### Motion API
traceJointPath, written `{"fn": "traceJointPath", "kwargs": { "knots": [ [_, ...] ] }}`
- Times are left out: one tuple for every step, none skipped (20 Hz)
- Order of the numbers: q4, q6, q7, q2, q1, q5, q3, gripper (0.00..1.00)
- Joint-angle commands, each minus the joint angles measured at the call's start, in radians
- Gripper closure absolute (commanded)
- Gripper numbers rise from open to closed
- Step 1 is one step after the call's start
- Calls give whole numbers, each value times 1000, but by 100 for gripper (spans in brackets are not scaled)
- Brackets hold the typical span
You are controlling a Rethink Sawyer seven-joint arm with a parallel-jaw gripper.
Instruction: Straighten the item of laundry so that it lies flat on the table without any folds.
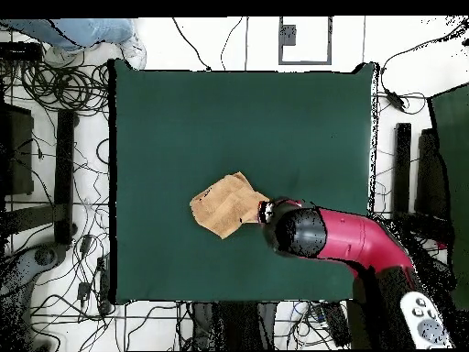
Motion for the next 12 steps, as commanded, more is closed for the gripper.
{"fn": "traceJointPath", "kwargs": {
  "knots": [
    [-98,-9,-182,152,4,-102,195,0],
    [-104,-7,-178,159,3,-110,202,0],
    [-122,-6,-174,176,5,-123,209,0],
    [-132,-3,-172,185,4,-132,216,0],
    [-149,3,-179,202,3,-136,223,0],
    [-160,8,-180,212,2,-141,230,0],
    [-178,18,-186,230,1,-146,239,0],
    [-188,23,-187,240,-1,-151,246,0],
    [-207,29,-194,264,-2,-155,257,0],
    [-217,35,-195,276,-5,-158,266,0],
    [-231,36,-200,298,-7,-162,276,0],
    [-240,40,-198,308,-8,-166,283,0]
  ]
}}
